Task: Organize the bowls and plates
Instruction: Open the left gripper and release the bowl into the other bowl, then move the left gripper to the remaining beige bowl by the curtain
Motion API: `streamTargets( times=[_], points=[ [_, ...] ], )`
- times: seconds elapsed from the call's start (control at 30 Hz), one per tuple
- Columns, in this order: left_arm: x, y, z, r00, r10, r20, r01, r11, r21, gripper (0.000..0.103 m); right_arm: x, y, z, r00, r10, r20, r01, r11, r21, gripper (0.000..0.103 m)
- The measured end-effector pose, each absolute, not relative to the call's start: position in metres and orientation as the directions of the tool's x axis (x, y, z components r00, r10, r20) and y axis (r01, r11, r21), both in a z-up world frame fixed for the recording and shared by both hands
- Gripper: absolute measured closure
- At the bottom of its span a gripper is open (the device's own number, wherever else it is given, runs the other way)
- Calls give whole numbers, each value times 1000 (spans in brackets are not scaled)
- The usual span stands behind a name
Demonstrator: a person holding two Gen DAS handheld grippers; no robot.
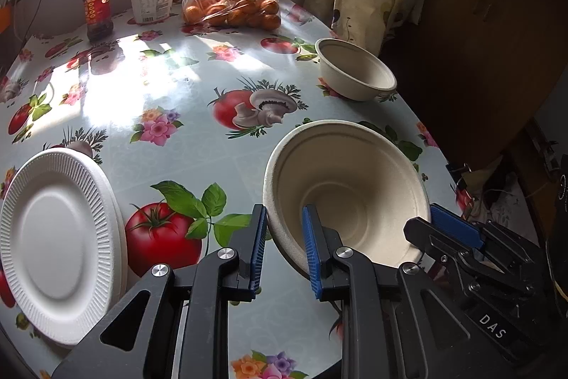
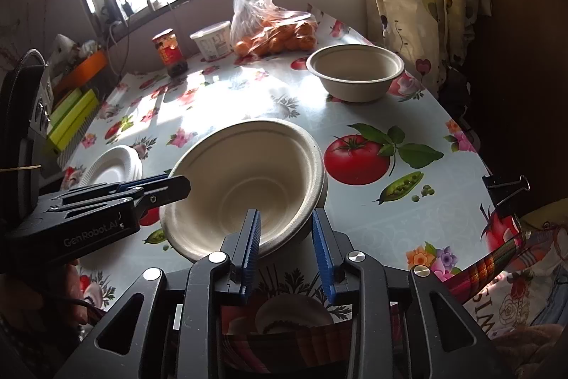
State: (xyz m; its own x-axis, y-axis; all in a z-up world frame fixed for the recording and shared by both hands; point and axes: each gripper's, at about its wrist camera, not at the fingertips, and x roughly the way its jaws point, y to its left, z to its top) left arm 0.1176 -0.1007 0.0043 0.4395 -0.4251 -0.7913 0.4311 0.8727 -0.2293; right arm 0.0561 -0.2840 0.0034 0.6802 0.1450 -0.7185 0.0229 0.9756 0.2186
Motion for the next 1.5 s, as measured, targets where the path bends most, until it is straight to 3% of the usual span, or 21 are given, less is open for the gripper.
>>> streamTargets(
  times=[0.43, 1.5],
  points=[
    [121, -99, 3, 425, -460, -780, 447, 856, -261, 77, 58, -283, 2, 678, 139, -722, 24, 977, 211, 63],
    [170, -118, 48, 433, -523, -734, 495, 818, -292, 76, 73, -327, 35, 738, 38, -674, 129, 972, 196, 61]
  ],
)
